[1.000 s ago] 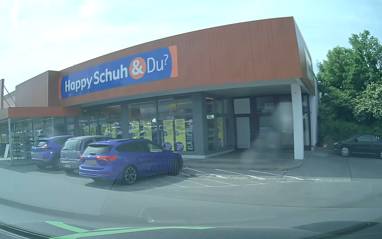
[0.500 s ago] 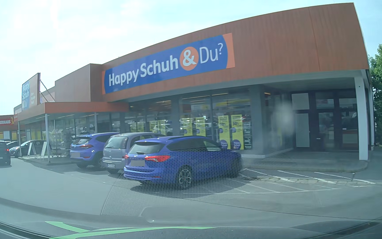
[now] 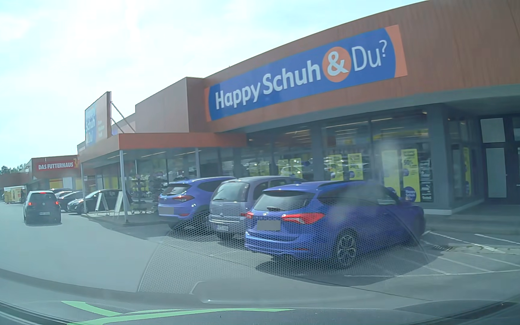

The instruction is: Follow the waypoints while adhering to traffic rules and regulations

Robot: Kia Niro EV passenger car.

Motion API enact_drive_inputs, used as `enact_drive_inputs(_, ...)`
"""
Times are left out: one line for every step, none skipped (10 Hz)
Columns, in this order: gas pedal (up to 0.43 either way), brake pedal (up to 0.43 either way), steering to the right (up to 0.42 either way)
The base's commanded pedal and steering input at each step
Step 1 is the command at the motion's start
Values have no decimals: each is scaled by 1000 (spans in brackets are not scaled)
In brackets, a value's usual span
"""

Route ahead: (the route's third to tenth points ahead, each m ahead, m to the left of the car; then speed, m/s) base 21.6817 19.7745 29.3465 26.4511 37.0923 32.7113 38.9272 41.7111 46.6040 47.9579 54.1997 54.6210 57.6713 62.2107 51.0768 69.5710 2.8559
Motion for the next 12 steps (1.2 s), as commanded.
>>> enact_drive_inputs(0,0,-566)
enact_drive_inputs(0,0,-557)
enact_drive_inputs(0,0,-544)
enact_drive_inputs(0,0,-529)
enact_drive_inputs(0,0,-507)
enact_drive_inputs(0,0,-489)
enact_drive_inputs(0,0,-468)
enact_drive_inputs(0,0,-452)
enact_drive_inputs(0,0,-433)
enact_drive_inputs(0,0,-405)
enact_drive_inputs(0,0,-374)
enact_drive_inputs(0,0,-350)
